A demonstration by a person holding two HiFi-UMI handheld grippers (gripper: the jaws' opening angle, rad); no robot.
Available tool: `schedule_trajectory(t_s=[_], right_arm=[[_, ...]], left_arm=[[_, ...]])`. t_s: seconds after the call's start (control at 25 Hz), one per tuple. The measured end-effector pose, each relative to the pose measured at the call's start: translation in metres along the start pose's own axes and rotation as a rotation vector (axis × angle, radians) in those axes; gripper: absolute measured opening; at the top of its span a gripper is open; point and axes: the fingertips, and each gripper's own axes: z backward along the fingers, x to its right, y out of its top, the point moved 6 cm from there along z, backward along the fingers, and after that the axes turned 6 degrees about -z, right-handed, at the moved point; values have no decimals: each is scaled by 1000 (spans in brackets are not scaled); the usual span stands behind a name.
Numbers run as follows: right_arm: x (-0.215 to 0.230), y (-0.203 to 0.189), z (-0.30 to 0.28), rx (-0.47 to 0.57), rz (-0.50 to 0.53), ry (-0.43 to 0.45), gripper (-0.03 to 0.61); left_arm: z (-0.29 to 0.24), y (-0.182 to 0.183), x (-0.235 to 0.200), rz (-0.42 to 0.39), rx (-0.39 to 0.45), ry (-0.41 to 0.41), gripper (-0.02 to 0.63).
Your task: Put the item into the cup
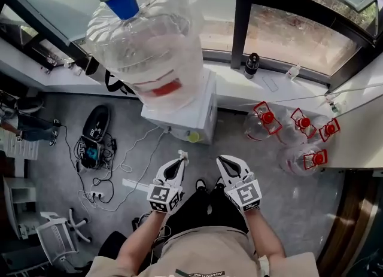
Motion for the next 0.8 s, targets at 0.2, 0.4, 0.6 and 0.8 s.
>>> schedule_trajectory(t_s=[0.2,0.4,0.6,0.8], right_arm=[[16,-63,-29,-84,22,-11,12],[26,-117,-63,-103,-26,16,12],[36,-160,-95,-117,-36,36,12],[45,-193,-109,-119,-79,26,12]], left_arm=[[-53,-59,-16,40,-92,-28,9],[-104,-111,-43,90,-151,-22,8],[-147,-171,-64,118,-250,-27,8],[-186,-208,-79,133,-314,-52,9]])
